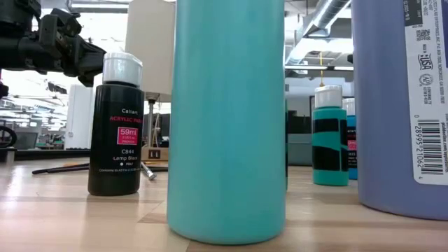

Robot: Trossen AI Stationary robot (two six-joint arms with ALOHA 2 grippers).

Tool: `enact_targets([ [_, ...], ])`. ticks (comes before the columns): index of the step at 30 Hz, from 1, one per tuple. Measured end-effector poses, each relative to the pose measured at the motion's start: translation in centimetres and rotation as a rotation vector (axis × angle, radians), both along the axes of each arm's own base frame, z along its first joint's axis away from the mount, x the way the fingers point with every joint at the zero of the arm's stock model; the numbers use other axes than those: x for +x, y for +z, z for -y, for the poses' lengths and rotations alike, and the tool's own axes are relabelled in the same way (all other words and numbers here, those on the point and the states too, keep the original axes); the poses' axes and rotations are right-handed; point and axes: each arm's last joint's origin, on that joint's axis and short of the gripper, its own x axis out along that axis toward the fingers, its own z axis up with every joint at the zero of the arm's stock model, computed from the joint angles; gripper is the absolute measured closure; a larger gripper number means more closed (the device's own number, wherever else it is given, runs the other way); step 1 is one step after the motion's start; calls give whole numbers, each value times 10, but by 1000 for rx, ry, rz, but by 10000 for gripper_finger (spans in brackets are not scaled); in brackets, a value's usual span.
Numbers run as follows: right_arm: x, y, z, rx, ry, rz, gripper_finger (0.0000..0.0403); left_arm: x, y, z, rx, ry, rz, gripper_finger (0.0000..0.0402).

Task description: Pick & Place Paint Supplies

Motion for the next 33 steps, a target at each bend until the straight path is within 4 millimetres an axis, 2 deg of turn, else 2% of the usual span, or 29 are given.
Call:
enact_targets([
  [25,0,0,0,0,0,0,290,0,0,0,0,-1,1,394],
  [33,0,0,0,-83,-7,-7,290,0,0,0,1,-1,4,394],
])
